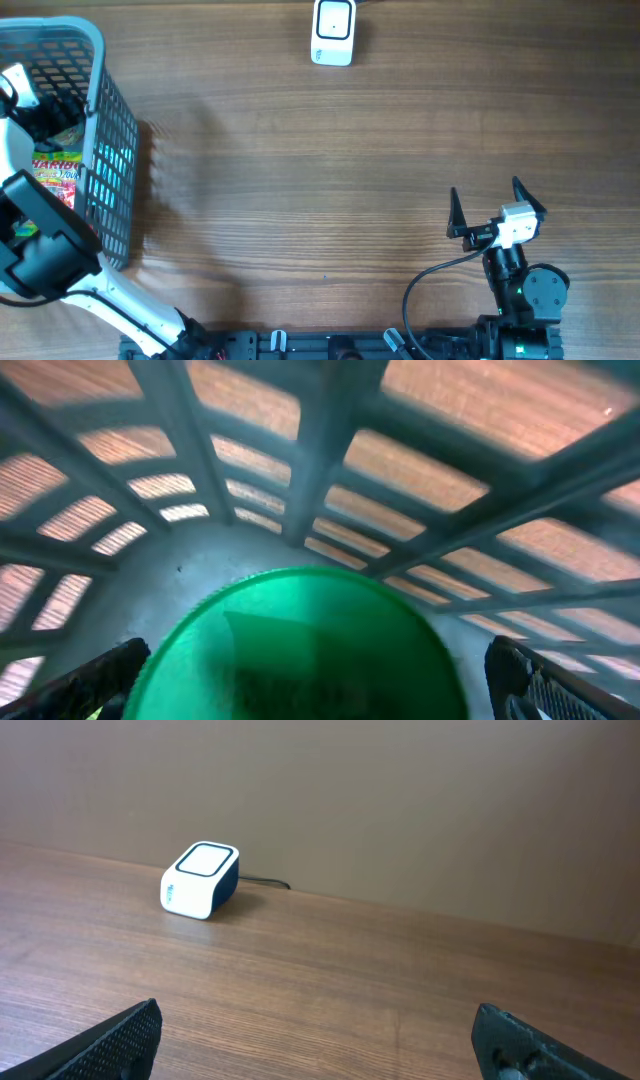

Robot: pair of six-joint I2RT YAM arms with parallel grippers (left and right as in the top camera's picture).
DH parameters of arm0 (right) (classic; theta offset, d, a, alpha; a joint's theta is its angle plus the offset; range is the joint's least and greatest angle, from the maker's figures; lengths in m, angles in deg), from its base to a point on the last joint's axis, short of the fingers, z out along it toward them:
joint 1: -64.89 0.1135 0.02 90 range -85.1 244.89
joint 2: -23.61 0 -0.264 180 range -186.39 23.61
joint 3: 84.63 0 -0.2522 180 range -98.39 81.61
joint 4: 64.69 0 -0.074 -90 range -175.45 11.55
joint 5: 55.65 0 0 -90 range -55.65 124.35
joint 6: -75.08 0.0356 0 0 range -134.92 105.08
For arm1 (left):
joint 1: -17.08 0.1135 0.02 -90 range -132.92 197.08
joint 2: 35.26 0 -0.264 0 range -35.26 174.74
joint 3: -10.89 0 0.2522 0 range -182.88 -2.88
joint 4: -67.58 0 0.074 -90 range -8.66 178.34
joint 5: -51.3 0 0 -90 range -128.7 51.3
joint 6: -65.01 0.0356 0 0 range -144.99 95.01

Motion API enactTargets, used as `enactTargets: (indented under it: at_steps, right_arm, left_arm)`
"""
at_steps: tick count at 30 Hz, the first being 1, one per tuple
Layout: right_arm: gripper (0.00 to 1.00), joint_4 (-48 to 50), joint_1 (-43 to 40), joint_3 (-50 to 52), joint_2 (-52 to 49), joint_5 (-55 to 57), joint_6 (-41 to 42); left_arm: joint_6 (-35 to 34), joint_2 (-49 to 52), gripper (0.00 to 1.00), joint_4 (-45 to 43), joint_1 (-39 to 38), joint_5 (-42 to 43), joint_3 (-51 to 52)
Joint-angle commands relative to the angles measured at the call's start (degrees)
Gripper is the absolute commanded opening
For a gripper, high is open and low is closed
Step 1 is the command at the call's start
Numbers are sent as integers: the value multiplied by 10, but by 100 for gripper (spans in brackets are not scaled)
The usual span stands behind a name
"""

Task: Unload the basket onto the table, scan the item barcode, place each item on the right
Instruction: 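Grasp the green-capped jar with the left gripper and lift it, then carry the jar to the white scanner with the left gripper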

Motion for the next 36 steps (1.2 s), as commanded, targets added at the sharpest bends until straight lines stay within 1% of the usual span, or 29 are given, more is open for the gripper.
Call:
enactTargets:
  at_steps: [1, 5, 6, 8, 10, 13, 15, 18, 20, 23, 29, 33, 34, 36]
  right_arm:
    - [100, 3, 3, 1, 3, 8, -3]
    - [100, 3, 3, 1, 3, 8, -3]
    - [100, 3, 3, 1, 3, 8, -3]
    - [100, 3, 3, 1, 3, 8, -3]
    - [100, 3, 3, 1, 3, 8, -3]
    - [100, 3, 3, 1, 3, 8, -3]
    - [100, 3, 3, 1, 3, 8, -3]
    - [100, 3, 3, 1, 3, 8, -3]
    - [100, 3, 3, 1, 3, 8, -3]
    - [100, 3, 3, 1, 3, 8, -3]
    - [100, 3, 3, 1, 3, 8, -3]
    - [100, 3, 3, 1, 3, 8, -3]
    - [100, 3, 3, 1, 3, 8, -3]
    - [100, 3, 3, 1, 3, 8, -3]
  left_arm:
    - [28, 12, 89, -3, -2, 5, -3]
    - [28, 12, 72, -5, -3, -19, -3]
    - [27, 12, 71, -5, -3, -24, -3]
    - [27, 10, 63, -2, -3, -34, -3]
    - [27, 6, 60, 10, -3, -35, -3]
    - [27, -13, 60, 30, -3, -35, -3]
    - [27, -33, 62, 38, -3, -35, -3]
    - [25, -86, 62, 54, -3, -35, -3]
    - [25, -126, 64, 72, -3, -35, -3]
    - [23, -194, 64, 98, -3, -31, -3]
    - [-5, -331, 64, 101, -12, 26, -3]
    - [-8, -420, 64, 101, -56, 65, -3]
    - [-9, -435, 64, 101, -76, 70, -3]
    - [-9, -463, 64, 105, -144, 69, -3]
